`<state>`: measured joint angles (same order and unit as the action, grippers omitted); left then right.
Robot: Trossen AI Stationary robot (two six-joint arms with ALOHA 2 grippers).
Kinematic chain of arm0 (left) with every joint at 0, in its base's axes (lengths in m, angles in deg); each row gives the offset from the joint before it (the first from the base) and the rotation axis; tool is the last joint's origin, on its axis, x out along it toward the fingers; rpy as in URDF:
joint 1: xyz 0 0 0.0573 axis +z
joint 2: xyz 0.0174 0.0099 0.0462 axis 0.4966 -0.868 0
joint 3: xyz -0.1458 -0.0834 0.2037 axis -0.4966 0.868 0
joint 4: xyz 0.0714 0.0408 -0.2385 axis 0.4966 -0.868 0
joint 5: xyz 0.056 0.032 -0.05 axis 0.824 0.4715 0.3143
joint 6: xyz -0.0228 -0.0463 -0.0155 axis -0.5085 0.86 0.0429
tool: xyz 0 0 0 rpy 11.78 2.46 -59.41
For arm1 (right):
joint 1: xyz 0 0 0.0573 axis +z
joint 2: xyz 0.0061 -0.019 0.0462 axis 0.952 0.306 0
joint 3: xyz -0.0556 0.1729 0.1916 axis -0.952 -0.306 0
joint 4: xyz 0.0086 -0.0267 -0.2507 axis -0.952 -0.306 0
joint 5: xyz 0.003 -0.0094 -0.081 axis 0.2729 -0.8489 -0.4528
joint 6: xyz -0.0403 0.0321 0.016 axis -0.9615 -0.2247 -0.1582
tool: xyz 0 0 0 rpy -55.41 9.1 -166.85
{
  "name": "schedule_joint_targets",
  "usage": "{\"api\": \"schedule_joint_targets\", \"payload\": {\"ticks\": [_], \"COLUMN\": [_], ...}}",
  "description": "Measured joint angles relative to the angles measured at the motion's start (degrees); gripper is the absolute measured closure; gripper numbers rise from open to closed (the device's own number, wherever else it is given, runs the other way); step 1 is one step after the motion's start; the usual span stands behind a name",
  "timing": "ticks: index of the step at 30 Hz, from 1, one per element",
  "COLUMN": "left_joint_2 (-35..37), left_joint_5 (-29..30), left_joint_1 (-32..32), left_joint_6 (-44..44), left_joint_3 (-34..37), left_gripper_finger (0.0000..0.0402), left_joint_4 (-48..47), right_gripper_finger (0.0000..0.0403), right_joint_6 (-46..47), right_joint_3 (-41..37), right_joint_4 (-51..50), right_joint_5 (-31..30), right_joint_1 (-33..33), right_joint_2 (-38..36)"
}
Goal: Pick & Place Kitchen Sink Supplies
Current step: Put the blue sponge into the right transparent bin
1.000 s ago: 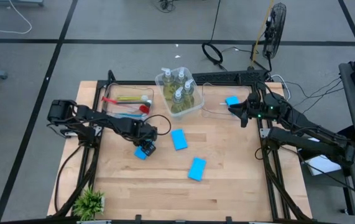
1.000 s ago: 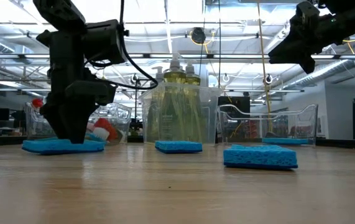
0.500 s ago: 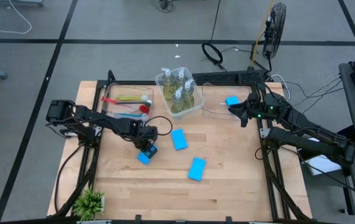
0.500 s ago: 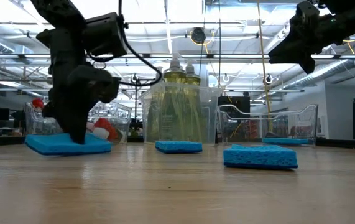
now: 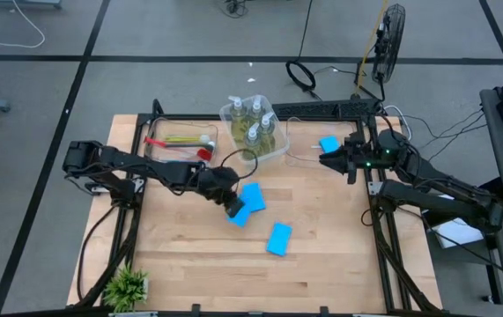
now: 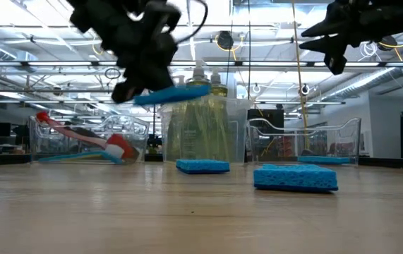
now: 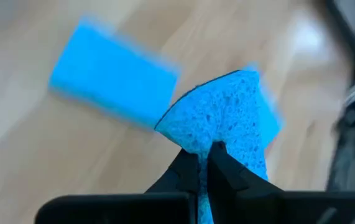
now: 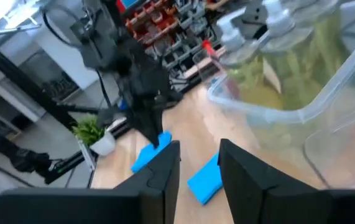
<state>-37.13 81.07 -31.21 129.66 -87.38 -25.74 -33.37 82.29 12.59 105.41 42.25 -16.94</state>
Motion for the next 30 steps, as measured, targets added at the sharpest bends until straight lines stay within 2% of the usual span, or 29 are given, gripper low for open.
{"api": "schedule_joint_targets", "payload": {"ticks": [6, 15, 23, 30], "left_joint_2": [-0.1, -0.1, -0.2, -0.2], "left_joint_5": [5.8, 16.7, 22.1, 25.4], "left_joint_1": [0.0, -0.2, -0.2, -0.2], "left_joint_6": [-0.3, -1.1, -2.9, -2.8], "left_joint_3": [-7.1, -15.5, -17.0, -17.0], "left_gripper_finger": [0.0392, 0.0392, 0.0392, 0.0392], "left_joint_4": [4.3, 7.4, 14.8, 15.7], "right_gripper_finger": [0.0273, 0.017, 0.0095, 0.0082], "right_joint_6": [0.4, 2.1, 2.9, 7.0], "right_joint_3": [0.0, 0.0, 0.0, 0.0], "right_joint_4": [0.1, 6.9, 16.2, 30.6], "right_joint_5": [0.2, 0.2, 0.2, -1.0], "right_joint_1": [4.1, 9.2, 11.8, 12.3], "right_joint_2": [2.6, 8.2, 13.7, 20.3]}}
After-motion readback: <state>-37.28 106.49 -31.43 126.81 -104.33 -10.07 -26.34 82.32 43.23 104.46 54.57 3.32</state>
